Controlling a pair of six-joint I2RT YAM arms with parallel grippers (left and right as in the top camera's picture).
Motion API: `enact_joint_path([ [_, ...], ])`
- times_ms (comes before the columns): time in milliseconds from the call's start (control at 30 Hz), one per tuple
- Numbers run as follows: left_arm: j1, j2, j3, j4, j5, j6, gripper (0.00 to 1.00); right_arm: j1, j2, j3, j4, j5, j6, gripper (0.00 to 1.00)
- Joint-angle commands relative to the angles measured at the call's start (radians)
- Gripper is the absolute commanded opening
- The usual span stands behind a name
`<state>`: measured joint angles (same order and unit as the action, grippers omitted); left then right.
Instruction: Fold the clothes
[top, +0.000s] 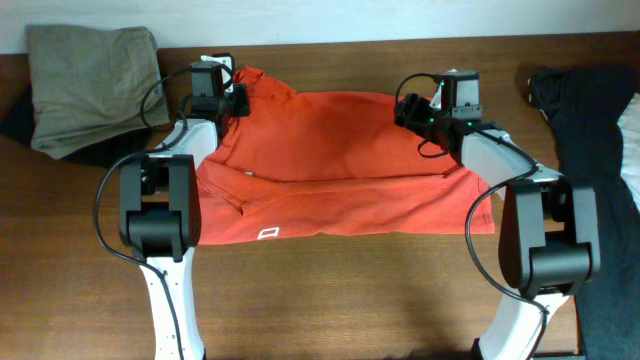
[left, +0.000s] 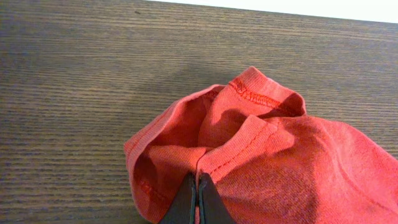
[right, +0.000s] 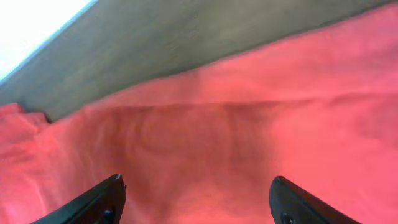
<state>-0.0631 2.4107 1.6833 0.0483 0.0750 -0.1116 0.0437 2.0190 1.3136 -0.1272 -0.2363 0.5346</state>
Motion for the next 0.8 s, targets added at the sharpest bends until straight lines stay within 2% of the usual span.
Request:
enact_joint_path([
  [0, 0.001, 0.005, 0.018, -0.008, 0.008, 0.008, 0.00, -0.074, -0.044, 0.177, -0.133, 0.038, -0.124, 0.74],
  [67, 0.001, 0.005, 0.018, -0.008, 0.008, 0.008, 0.00, -0.107, -0.030, 0.322, -0.335, 0.188, -0.176, 0.65],
  [133, 0.000, 0.005, 0.018, -0.005, 0.008, 0.008, 0.00, -0.151, -0.014, 0.439, -0.485, 0.265, -0.222, 0.64],
  [167, 0.000, 0.005, 0.018, -0.003, 0.008, 0.008, 0.00, -0.177, -0.013, 0.451, -0.502, 0.243, -0.225, 0.64],
  [300, 0.000, 0.005, 0.018, 0.003, 0.008, 0.008, 0.00, -0.235, 0.048, 0.450, -0.507, 0.086, -0.232, 0.63],
  [467, 0.000, 0.005, 0.018, -0.011, 0.008, 0.008, 0.00, -0.228, 0.194, 0.450, -0.461, 0.016, -0.275, 0.59],
  [767, 0.000, 0.005, 0.018, -0.012, 0.008, 0.008, 0.00, -0.219, 0.226, 0.450, -0.462, 0.063, -0.284, 0.56],
])
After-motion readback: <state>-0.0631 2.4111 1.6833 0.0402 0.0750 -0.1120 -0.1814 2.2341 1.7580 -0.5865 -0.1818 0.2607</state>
